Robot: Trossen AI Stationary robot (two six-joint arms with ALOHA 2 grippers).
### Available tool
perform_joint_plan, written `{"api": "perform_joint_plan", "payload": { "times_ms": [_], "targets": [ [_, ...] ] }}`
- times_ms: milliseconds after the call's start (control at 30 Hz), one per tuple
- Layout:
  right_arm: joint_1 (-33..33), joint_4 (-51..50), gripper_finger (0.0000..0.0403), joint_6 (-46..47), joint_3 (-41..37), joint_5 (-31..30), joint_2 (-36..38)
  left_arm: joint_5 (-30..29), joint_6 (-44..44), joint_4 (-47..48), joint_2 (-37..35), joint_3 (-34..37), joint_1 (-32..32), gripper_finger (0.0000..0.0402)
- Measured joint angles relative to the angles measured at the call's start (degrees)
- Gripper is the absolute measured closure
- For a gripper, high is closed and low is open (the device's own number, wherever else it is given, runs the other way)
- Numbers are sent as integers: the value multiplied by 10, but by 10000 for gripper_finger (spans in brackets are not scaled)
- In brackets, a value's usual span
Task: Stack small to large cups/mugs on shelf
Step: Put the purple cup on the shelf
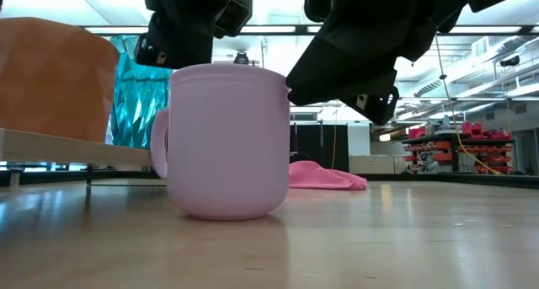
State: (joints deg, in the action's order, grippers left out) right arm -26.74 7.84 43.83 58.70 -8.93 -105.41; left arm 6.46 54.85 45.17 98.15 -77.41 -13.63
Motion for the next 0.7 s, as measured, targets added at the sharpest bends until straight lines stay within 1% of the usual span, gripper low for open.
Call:
{"api": "perform_joint_plan", "payload": {
  "times_ms": [367, 533, 700],
  "targets": [
    [17, 2, 335, 0, 0, -4, 0, -3, -15, -3, 4, 0, 0, 311],
    [38, 5, 335, -17, 0, -30, 0, -4, -16, -6, 4, 0, 0, 311],
    [53, 5, 335, -17, 0, -32, 0, -20, -17, -6, 4, 0, 1, 310]
  ]
}}
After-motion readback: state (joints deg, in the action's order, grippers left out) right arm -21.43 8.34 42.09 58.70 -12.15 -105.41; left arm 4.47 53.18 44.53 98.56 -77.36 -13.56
